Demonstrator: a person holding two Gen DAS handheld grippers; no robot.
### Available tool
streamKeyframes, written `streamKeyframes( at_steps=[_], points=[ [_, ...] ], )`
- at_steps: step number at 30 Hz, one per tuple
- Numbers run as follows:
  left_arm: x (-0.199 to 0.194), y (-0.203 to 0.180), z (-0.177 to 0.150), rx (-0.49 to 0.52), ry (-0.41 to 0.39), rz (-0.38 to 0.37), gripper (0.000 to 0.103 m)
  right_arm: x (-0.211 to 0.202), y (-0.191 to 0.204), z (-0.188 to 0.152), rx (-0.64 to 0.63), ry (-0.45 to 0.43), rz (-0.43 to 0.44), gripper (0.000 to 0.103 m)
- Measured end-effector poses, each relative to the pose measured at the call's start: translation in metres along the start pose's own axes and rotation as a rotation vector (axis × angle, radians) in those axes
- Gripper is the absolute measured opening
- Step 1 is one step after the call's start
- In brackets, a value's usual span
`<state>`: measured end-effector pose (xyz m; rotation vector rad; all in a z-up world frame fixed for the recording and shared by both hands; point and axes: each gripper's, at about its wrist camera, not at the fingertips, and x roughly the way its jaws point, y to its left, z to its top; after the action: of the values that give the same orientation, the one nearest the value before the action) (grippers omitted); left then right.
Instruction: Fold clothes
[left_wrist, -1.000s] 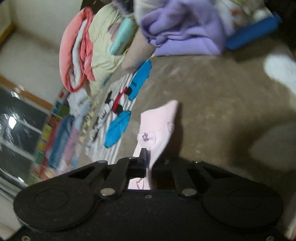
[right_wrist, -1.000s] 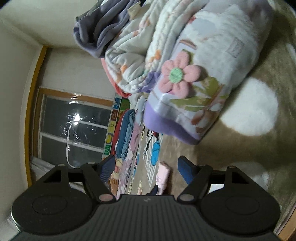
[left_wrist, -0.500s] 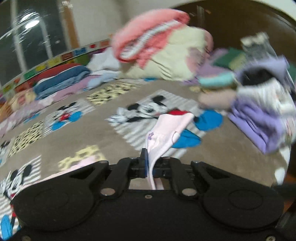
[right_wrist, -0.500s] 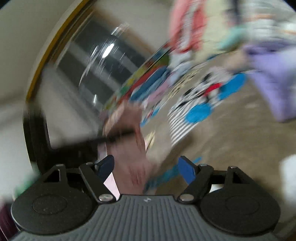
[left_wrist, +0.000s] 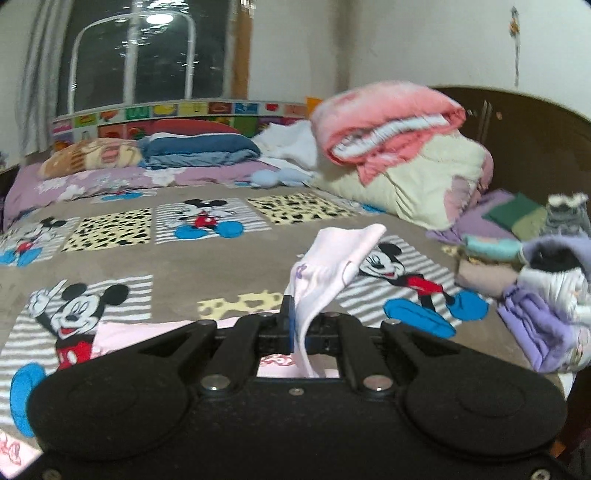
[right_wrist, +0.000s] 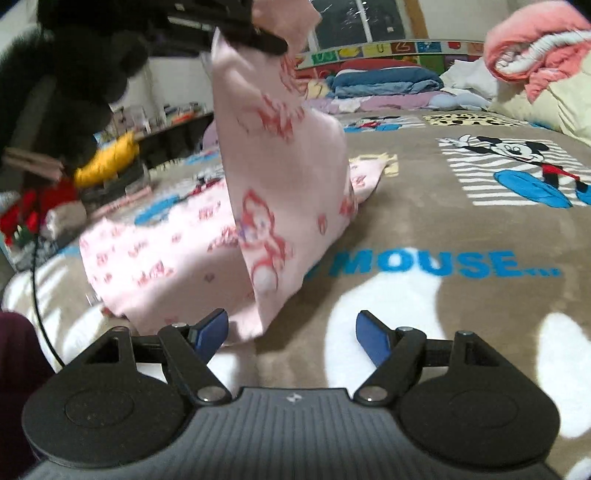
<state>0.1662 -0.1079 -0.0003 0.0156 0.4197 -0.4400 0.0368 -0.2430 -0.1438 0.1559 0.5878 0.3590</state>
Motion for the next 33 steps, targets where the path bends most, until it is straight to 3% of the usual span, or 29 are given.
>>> streamKeyframes(
  at_steps=[7,15,23,27,33],
  points=[
    [-0.022,0.044,-0.008,-0.088,-0.028,0.043,0.002,0.016,0.014,0.003,-0.096,-0.003,-0.049,0.076],
    [-0.041,0.093,-0.025,-0.137,-0.038,0.145,0.002,0.024,0.034,0.002,-0.205,0.001,-0.085,0.075],
    [-0.061,0.132,-0.052,-0.203,-0.064,0.170,0.003,0.025,0.038,-0.001,-0.221,0.006,-0.078,0.074],
    [-0.056,0.151,-0.075,-0.220,-0.029,0.220,0.003,0.022,0.043,-0.003,-0.252,0.003,-0.086,0.074],
    [-0.047,0.178,-0.104,-0.312,0.015,0.212,0.003,0.013,0.060,-0.005,-0.364,-0.018,-0.086,0.070]
  ],
)
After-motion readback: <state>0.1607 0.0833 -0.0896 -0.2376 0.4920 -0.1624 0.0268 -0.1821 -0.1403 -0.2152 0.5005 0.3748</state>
